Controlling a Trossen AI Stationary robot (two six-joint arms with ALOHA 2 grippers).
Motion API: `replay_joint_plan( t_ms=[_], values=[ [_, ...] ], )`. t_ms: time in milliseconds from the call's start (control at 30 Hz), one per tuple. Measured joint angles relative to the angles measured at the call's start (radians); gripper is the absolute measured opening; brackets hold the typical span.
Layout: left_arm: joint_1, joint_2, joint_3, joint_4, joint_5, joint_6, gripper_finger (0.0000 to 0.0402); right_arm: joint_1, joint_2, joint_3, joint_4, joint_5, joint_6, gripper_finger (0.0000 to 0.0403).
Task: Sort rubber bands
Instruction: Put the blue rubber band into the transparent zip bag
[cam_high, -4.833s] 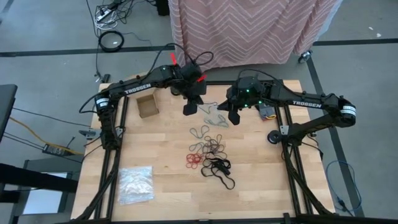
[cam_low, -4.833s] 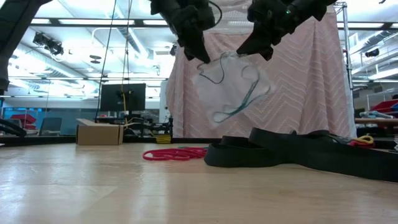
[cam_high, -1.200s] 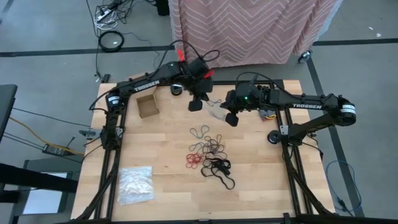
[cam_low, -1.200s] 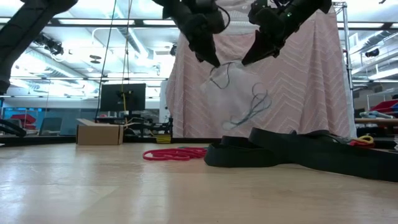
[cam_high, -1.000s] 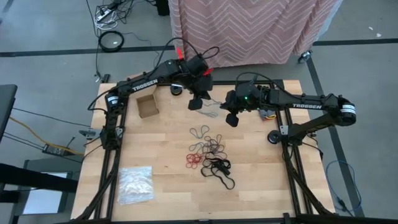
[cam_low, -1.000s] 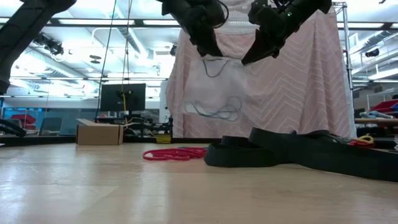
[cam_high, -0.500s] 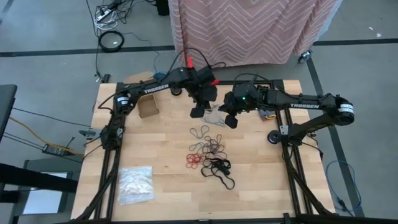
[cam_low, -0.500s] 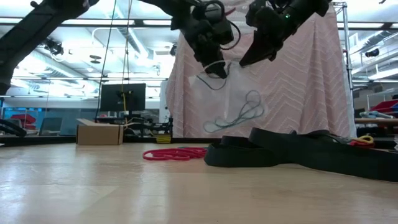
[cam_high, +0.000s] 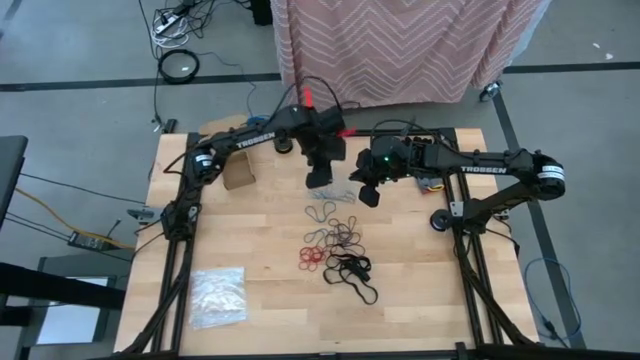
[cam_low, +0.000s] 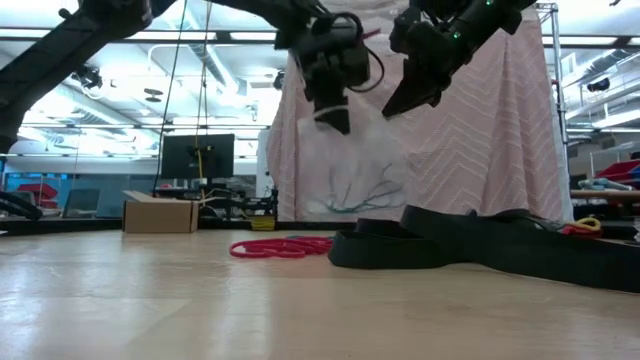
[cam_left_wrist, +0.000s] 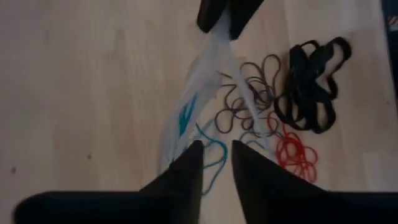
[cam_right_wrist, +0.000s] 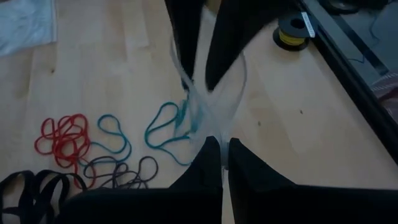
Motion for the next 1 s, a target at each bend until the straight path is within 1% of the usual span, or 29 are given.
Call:
replay_joint_plan(
  t_ms=[133, 233, 367, 433, 533, 633, 700, 733, 800, 867, 933, 1000],
  values=[
    [0.022, 0.000, 0.092, -0.059, -0.015, -0.014, 0.0158, 0.000, 0.000, 0.000, -0.012, 0.000, 0.004, 0.0000],
    [0.038, -0.004, 0.154, -0.094, -0.023, -0.023, 0.0174, -0.002, 0.000, 0.000, -0.039, 0.009, 0.022, 0.0000],
    [0.054, -0.061, 0.123, -0.107, -0.071, -0.043, 0.0171, -0.008, 0.000, 0.000, -0.040, 0.028, 0.025, 0.0000],
    [0.061, -0.092, 0.104, -0.132, -0.071, -0.045, 0.0163, -0.020, 0.000, 0.000, -0.040, 0.028, 0.026, 0.0000],
    [0.073, -0.149, 0.054, -0.104, -0.061, -0.046, 0.0147, -0.043, -0.001, 0.000, -0.039, 0.021, 0.026, 0.0000],
    [0.076, -0.218, -0.068, -0.048, -0.051, -0.046, 0.0129, -0.062, -0.005, 0.000, -0.068, 0.008, 0.027, 0.0000],
    [0.075, -0.272, -0.210, 0.002, -0.046, -0.048, 0.0118, -0.067, -0.022, -0.012, -0.090, 0.006, 0.028, 0.0000],
    [0.075, -0.305, -0.298, 0.057, -0.038, -0.058, 0.0112, -0.071, -0.039, -0.030, -0.087, 0.004, 0.037, 0.0000],
    [0.074, -0.373, -0.492, 0.215, -0.028, -0.107, 0.0103, -0.074, -0.074, -0.075, -0.081, 0.001, 0.067, 0.0000],
    [0.074, -0.438, -0.681, 0.416, -0.037, -0.183, 0.0096, -0.074, -0.112, -0.125, -0.060, 0.001, 0.101, 0.0000],
    [0.063, -0.484, -0.832, 0.603, -0.105, -0.251, 0.0093, -0.068, -0.139, -0.156, -0.046, -0.001, 0.125, 0.0000],
    [0.048, -0.505, -0.931, 0.742, -0.182, -0.285, 0.0092, -0.053, -0.150, -0.172, -0.029, -0.019, 0.127, 0.0000]
  ],
)
